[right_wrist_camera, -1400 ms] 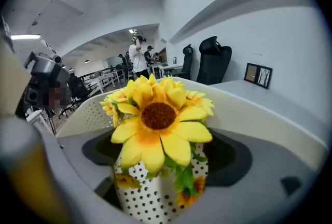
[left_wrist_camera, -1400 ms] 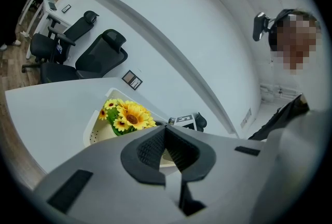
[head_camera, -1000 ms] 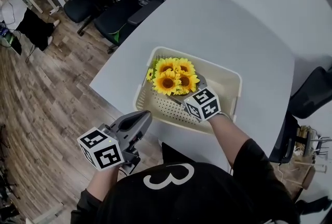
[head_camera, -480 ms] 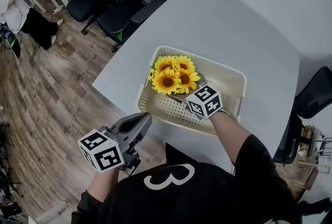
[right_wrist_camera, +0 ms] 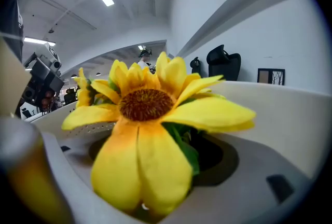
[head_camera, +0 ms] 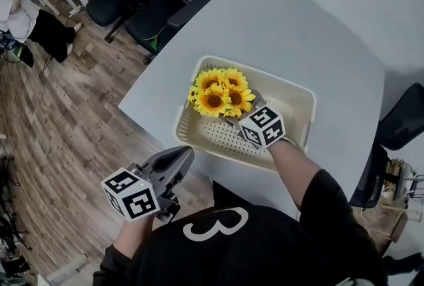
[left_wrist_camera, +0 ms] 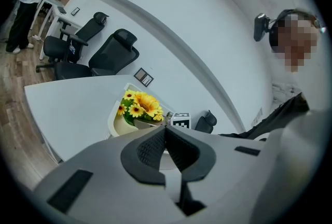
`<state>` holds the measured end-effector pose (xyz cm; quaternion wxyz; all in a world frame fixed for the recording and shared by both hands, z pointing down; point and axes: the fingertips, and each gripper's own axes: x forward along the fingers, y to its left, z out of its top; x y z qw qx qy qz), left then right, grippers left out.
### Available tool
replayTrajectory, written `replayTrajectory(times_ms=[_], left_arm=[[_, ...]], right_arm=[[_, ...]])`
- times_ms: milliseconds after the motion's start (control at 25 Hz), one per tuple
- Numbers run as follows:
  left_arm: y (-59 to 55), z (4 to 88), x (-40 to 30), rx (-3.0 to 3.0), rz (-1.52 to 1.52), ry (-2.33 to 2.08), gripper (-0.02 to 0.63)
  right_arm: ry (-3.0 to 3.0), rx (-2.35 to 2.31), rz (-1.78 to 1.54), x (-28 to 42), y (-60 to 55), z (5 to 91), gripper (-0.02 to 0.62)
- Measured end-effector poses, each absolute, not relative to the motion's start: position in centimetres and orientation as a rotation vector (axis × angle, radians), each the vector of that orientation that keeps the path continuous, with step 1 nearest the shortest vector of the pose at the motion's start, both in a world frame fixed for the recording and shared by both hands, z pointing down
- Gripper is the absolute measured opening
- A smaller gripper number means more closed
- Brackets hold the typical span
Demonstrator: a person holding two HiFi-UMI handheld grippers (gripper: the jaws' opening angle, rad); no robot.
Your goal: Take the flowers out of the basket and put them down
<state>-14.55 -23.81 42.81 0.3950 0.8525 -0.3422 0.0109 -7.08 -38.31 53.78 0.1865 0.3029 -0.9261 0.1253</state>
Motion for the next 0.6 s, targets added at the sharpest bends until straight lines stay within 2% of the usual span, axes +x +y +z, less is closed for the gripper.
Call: replayTrajectory(times_ms=[600], left_arm=[[-23.22,43.23,-15.39,2.14,0.025,-0.906,0.012]], right_arm=[[-2.595,0.864,0.235,-7.09,-38.23,53.12,0.341]])
